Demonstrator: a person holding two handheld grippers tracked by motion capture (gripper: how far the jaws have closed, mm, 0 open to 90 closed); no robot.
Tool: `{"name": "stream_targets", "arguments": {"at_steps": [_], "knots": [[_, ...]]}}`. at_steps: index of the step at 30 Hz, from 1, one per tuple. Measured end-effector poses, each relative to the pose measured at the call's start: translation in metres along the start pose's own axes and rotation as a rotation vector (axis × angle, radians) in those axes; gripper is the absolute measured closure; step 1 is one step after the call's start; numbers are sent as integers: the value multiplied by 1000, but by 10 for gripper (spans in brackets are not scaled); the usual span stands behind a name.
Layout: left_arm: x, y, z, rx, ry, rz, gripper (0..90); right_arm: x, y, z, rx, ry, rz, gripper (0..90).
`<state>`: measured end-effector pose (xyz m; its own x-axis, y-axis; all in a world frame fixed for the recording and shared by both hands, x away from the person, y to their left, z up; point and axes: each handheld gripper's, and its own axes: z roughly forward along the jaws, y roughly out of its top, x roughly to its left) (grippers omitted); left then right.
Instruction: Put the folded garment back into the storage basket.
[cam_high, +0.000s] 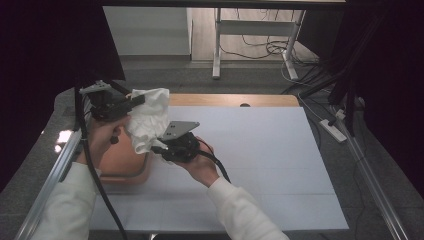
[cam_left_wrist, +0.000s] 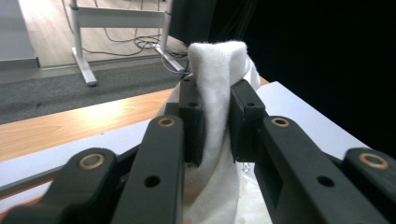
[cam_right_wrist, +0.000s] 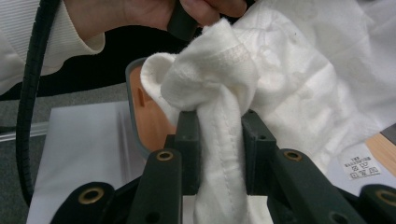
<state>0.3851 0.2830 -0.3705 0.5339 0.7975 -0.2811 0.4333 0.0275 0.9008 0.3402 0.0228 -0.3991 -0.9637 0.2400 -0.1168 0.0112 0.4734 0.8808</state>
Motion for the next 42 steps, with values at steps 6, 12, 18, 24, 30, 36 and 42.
{"name": "stream_targets", "arguments": {"at_steps": [6,12,18,24,30,36,42], "knots": [[15,1,-10,4,26,-13,769,2,8,21,-5,25,10,719],[29,3,-18,1,42,-21,769,4,16,38,-3,40,10,719],[40,3,-20,5,50,-27,769,5,23,53,-3,51,13,719],[50,1,-19,15,51,-36,769,4,24,63,7,57,24,718],[58,-7,-10,45,54,-45,769,5,19,75,33,66,38,718],[64,-18,-3,72,57,-58,769,7,15,86,53,82,45,717],[71,-26,-4,94,74,-61,769,9,10,96,69,96,56,717]]}}
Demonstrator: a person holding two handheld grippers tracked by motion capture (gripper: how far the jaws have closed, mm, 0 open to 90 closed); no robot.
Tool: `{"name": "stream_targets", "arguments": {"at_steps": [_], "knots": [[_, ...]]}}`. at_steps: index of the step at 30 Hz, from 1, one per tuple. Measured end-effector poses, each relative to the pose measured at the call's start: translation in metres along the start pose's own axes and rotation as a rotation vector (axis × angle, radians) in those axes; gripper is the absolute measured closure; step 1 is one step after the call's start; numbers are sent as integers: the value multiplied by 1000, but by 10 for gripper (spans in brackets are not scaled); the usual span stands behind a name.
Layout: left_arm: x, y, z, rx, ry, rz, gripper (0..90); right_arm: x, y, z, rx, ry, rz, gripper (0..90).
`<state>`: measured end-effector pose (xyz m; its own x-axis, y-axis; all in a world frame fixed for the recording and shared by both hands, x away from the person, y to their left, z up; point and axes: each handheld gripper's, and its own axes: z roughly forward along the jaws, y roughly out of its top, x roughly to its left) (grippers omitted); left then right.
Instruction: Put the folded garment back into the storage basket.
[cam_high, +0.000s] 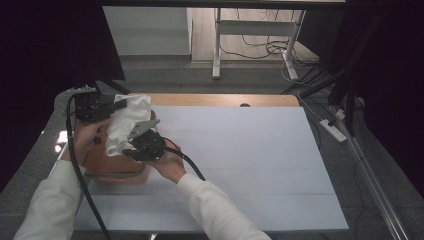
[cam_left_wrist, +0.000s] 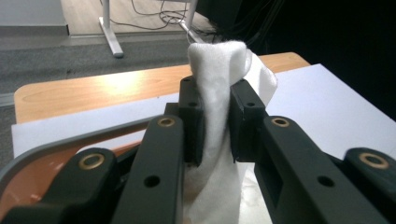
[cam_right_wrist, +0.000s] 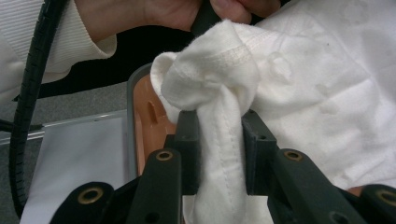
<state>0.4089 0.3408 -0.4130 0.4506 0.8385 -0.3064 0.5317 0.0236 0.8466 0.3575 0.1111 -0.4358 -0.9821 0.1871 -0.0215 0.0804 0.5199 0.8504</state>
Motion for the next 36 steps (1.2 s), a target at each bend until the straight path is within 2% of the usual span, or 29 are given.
{"name": "stream_targets", "arguments": {"at_steps": [10,24,25,26,27,29,30,31,33,36], "knots": [[10,-6,1,21,12,-15,768,2,-3,17,23,21,15,716],[15,-14,8,41,21,-18,767,1,-5,24,43,23,23,714],[15,-14,8,42,23,-18,766,1,-5,24,44,22,23,709],[15,-14,9,44,47,-21,759,1,-6,25,43,24,24,696],[16,-14,9,41,67,-27,719,1,-6,27,45,36,21,642],[19,-13,9,47,87,-51,432,2,-7,31,38,69,40,373],[20,-13,9,54,93,-57,332,2,-7,32,33,71,51,273],[21,-13,8,64,102,-55,276,2,-7,31,27,76,65,230],[20,-13,5,70,110,-49,264,-2,-8,27,18,97,96,189],[17,-12,1,60,113,-49,261,-11,-11,12,-9,84,129,187]]}}
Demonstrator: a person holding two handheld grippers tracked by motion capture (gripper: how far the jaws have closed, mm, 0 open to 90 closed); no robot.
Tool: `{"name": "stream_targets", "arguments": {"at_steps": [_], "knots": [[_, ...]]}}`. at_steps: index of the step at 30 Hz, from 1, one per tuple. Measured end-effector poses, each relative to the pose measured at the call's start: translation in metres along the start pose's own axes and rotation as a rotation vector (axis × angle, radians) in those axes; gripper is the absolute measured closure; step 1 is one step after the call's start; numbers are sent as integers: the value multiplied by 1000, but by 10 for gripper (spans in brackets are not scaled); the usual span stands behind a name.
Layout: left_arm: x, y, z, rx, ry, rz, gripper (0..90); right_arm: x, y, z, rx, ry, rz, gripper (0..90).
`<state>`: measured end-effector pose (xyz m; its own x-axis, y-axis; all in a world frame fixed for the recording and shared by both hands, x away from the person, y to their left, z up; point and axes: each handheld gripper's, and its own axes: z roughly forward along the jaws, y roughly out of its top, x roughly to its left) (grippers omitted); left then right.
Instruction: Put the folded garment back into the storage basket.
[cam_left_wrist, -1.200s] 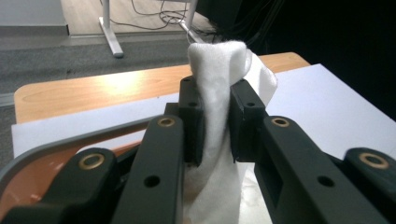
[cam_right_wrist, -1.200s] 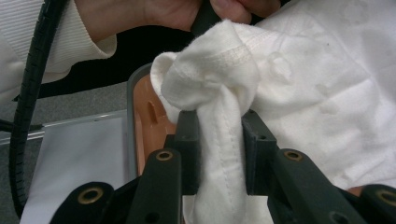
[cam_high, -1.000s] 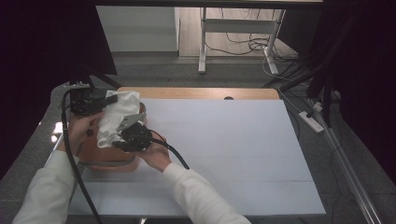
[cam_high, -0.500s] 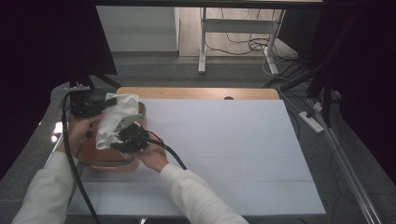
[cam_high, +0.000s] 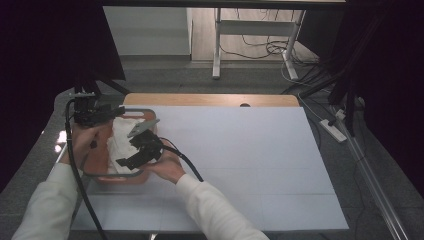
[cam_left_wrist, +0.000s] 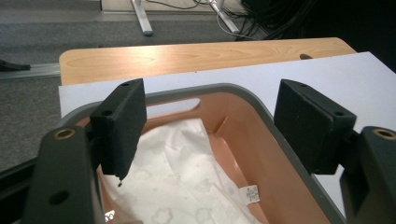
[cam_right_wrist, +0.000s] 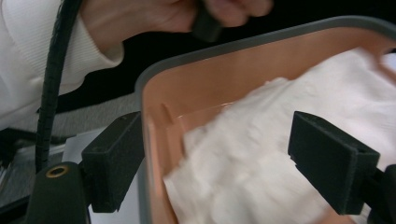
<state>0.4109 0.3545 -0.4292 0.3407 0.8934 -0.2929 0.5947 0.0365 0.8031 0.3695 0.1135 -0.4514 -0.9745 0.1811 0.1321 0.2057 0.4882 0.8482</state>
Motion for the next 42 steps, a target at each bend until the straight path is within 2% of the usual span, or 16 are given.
{"name": "stream_targets", "arguments": {"at_steps": [3,11,15,22,28,31,34,42], "knots": [[-5,1,-3,-5,-10,5,258,-8,-3,-21,-17,-38,8,192],[-25,-7,-15,-25,-59,31,259,-16,-21,-80,-46,-120,-8,207],[-44,-17,-19,-32,-78,55,261,-20,-35,-109,-59,-142,2,211],[-84,-37,-21,-28,-97,96,260,-30,-74,-159,-64,-195,47,215],[-118,-52,-16,-19,-118,118,260,-28,-100,-193,-63,-230,50,215],[-135,-58,-11,-11,-123,147,258,-27,-111,-208,-69,-240,58,215],[-147,-64,-5,-4,-124,167,254,-27,-123,-222,-80,-242,85,215],[-171,-81,7,13,-150,186,253,-22,-146,-262,-95,-300,85,215]]}}
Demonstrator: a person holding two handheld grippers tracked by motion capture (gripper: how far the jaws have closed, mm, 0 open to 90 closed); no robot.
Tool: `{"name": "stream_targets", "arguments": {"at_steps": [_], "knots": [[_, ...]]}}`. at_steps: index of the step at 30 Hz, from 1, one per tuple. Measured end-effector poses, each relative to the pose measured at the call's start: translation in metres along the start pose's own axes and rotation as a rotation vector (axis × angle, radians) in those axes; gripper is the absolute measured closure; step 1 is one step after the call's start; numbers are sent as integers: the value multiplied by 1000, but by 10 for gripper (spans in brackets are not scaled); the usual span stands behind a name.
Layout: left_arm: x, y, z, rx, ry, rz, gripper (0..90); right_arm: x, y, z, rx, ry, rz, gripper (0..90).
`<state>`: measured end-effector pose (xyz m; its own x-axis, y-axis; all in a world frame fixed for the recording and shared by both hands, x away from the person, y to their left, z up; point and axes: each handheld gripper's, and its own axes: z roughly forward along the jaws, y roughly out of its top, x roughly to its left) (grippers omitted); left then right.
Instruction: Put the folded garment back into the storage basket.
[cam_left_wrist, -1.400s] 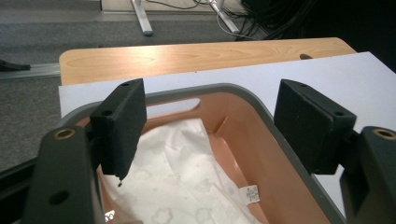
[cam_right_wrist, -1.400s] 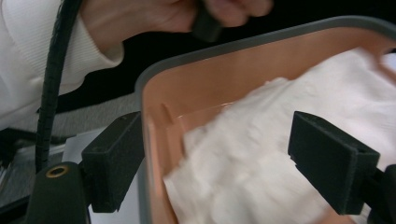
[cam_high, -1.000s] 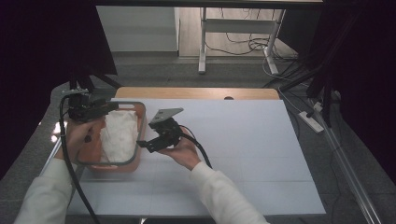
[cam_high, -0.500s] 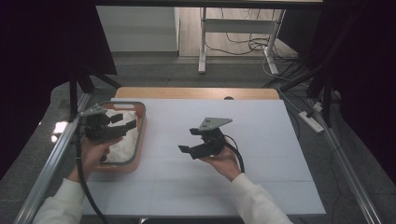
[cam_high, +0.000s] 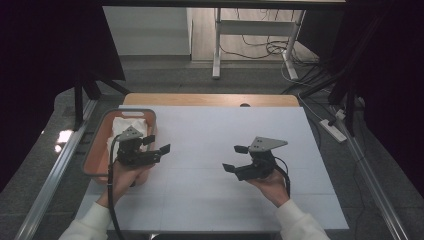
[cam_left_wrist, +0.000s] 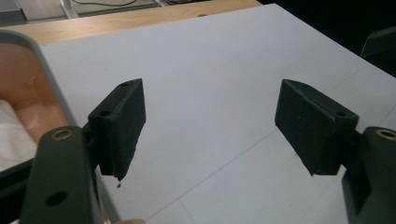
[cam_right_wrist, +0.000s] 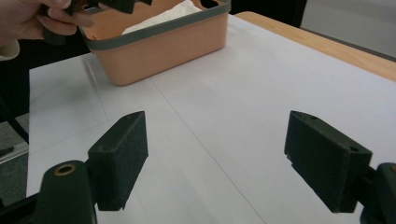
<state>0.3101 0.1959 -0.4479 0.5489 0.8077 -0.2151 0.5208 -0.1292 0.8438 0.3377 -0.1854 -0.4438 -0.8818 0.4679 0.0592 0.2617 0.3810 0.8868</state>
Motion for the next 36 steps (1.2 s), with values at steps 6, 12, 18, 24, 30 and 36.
{"name": "stream_targets", "arguments": {"at_steps": [6,12,18,24,30,36], "knots": [[-18,-10,-1,5,2,37,247,-8,-19,-30,1,-46,22,215],[-27,-21,-9,11,-9,41,245,-15,-36,-57,5,-98,36,214],[-30,-33,-16,23,-19,42,243,-18,-48,-78,6,-142,43,215],[-30,-40,-16,36,-19,39,243,-25,-58,-88,19,-175,53,215],[-30,-42,-14,44,-22,42,242,-27,-60,-90,20,-185,51,215],[-29,-42,-15,40,-22,37,241,-28,-62,-91,20,-187,55,215]]}}
